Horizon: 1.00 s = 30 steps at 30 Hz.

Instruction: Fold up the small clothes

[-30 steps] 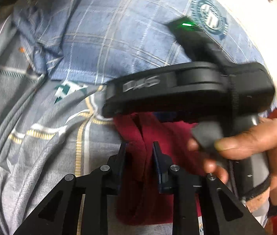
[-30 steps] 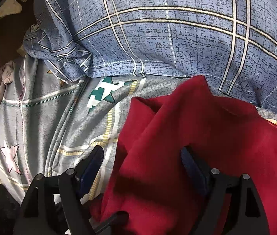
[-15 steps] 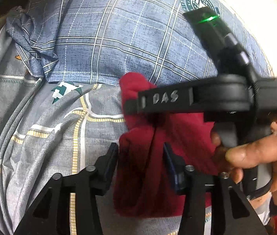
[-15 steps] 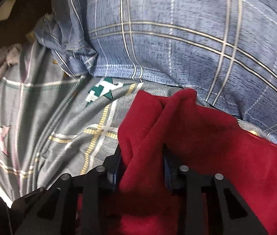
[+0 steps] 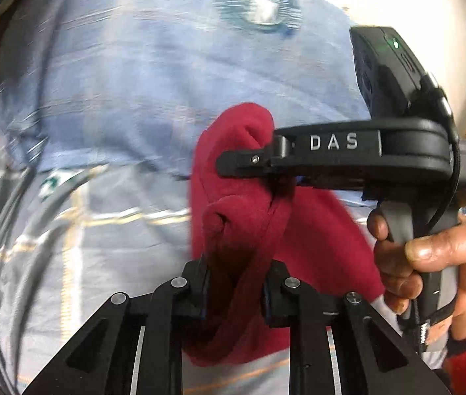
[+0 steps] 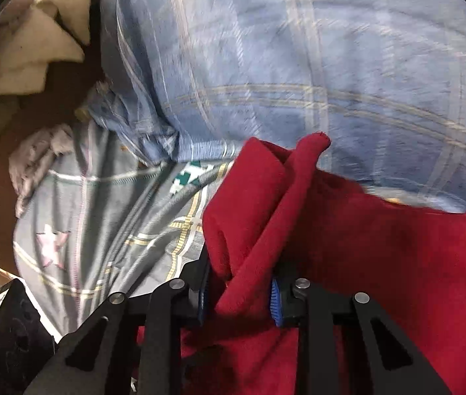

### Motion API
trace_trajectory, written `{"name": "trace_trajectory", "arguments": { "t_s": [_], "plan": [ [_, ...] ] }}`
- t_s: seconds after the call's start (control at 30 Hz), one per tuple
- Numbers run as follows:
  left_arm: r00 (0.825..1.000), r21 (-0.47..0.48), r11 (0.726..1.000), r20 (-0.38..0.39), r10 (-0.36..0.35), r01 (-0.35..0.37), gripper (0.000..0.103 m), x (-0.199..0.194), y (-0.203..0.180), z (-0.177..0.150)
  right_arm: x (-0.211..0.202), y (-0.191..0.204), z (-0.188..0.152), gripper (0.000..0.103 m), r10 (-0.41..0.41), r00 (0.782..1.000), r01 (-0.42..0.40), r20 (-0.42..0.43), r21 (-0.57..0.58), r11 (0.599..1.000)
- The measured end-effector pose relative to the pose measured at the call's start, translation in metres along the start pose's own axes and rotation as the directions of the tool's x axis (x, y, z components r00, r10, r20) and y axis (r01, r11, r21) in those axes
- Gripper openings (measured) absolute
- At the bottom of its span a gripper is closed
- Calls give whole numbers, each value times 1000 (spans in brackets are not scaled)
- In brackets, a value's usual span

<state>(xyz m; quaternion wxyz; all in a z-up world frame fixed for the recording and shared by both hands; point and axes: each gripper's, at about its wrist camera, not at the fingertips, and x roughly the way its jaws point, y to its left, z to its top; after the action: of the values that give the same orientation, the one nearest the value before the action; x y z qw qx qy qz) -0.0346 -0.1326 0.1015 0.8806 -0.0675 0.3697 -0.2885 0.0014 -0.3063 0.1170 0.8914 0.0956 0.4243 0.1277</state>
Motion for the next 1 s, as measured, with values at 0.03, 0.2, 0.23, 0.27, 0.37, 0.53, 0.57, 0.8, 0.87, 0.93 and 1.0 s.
{"name": "trace_trajectory", "arguments": {
  "t_s": [0.03, 0.2, 0.23, 0.27, 0.37, 0.53, 0.57, 0.8, 0.87, 0.93, 1.0],
  "plan": [
    [1000, 11, 1000, -8, -19, 19, 20, 2, -12, 4, -14, -10, 0, 28, 1, 1000, -2, 21, 17, 1000],
    [995, 87, 993, -62, -79, 84, 20, 33, -85, 10, -80, -79, -2, 26, -40, 995, 31, 89, 104, 994],
    [993, 99, 991, -75, -87, 94, 20, 43, -98, 8, -89, -92, -4, 26, -56, 994, 44, 96, 120, 992],
    [992, 105, 989, -88, -91, 100, 20, 53, -108, 6, -95, -107, -8, 25, -69, 993, 55, 100, 141, 988],
    [985, 104, 987, -136, -105, 119, 22, 86, -130, -4, -103, -151, -20, 23, -120, 987, 93, 110, 226, 970],
    [967, 165, 968, -205, -151, 186, 43, 82, -133, -8, -68, -209, -40, 21, -195, 980, 167, 42, 367, 915],
    [969, 187, 965, -196, -148, 185, 48, 68, -129, -8, -62, -213, -42, 21, -195, 980, 166, 42, 376, 912],
    [997, 215, 977, -79, 27, -9, 71, -7, -77, -23, -106, -183, -58, 55, -206, 972, 157, 110, 343, 926],
    [993, 161, 986, -102, 54, -37, 71, -3, -64, -28, -115, -166, -64, 75, -207, 970, 160, 128, 308, 938],
    [989, 113, 992, -132, 61, -46, 70, 6, -62, -35, -110, -157, -70, 88, -174, 978, 135, 112, 293, 947],
    [986, 110, 993, -154, 60, -43, 70, 15, -65, -38, -96, -158, -78, 77, -183, 982, 163, 42, 289, 943]
  ]
}}
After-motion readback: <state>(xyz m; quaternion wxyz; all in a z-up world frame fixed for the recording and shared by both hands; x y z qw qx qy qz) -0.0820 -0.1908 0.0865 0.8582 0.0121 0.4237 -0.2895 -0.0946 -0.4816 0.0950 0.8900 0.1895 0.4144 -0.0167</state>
